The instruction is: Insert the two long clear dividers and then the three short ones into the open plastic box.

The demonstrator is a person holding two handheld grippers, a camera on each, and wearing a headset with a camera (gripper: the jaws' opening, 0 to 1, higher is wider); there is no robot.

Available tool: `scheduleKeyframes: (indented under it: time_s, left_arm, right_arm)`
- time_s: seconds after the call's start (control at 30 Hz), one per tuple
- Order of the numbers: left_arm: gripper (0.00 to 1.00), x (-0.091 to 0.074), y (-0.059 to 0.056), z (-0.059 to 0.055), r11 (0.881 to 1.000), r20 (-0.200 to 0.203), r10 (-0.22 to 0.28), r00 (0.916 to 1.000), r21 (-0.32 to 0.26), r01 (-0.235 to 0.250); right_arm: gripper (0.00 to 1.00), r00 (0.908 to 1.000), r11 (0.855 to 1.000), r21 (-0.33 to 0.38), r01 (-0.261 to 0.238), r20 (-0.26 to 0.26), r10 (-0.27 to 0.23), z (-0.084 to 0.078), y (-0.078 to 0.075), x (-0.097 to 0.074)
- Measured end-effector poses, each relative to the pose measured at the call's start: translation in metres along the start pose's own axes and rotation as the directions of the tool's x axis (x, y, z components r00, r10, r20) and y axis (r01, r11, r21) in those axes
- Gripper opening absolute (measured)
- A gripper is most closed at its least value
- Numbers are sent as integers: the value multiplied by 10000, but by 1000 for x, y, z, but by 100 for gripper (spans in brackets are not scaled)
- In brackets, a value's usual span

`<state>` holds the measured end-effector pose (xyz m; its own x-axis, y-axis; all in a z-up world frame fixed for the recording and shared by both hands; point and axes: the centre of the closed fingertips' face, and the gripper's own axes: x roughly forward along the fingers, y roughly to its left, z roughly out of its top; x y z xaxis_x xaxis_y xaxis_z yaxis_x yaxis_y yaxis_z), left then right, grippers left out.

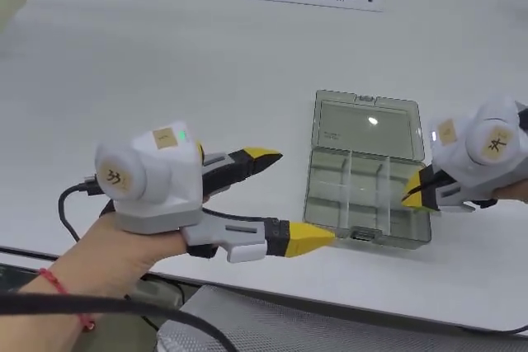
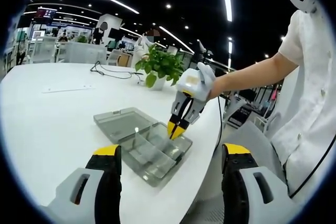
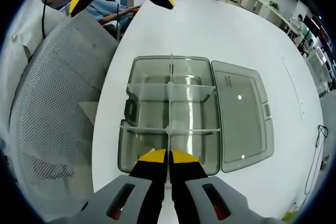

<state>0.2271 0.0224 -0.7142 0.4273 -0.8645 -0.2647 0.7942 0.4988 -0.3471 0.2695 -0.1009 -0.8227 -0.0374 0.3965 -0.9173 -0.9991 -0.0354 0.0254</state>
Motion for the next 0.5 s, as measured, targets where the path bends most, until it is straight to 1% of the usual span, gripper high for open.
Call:
scheduleKeyframes:
  time_s: [0.1, 0.17, 0.23, 0.27, 0.3, 0.33, 0.37, 0.4, 0.43, 0.5]
  left_arm:
    - [79, -1, 1, -1, 10000, -41, 9, 10000, -11, -9]
    - [79, -2, 1, -1, 10000, -58, 1, 10000, 2, -1]
    - [79, -2, 2, -1, 10000, -69, -3, 10000, 21, 3]
    - [79, -2, 1, -1, 10000, -73, 1, 10000, 30, -1]
    - [79, -2, 2, -1, 10000, -86, 10, 10000, 24, -9]
    - [80, -2, 2, 0, 10000, -77, 25, 10000, 32, -24]
    - [80, -3, 3, 0, 10000, -59, 33, 10000, 54, -33]
    - [80, -3, 3, 0, 10000, -61, 35, 10000, 63, -35]
    - [80, -4, 3, 0, 9999, -78, 41, 10000, 92, -41]
    - [81, -4, 4, 0, 9999, -78, 57, 10000, 113, -57]
  right_arm:
    - [3, 9999, 9998, 200, 73, 133, -76, 3, 2, -5]
    - [4, 9989, 9986, 513, 129, 451, -152, 6, 1, -11]
    - [8, 9963, 9955, 908, 271, 785, -343, 8, -2, -18]
    - [8, 9950, 9943, 1010, 347, 900, -438, 9, -3, -22]
    - [8, 9914, 9903, 1292, 513, 1131, -661, 10, -7, -27]
    - [9, 9882, 9867, 1523, 577, 1317, -781, 10, -9, -31]
    - [9, 9830, 9807, 1815, 725, 1531, -1010, 13, -10, -38]
    - [10, 9810, 9786, 1890, 810, 1586, -1118, 13, -10, -40]
    - [11, 9749, 9730, 2094, 975, 1764, -1357, 14, -11, -47]
    - [13, 9664, 9635, 2427, 1129, 1988, -1633, 15, -12, -56]
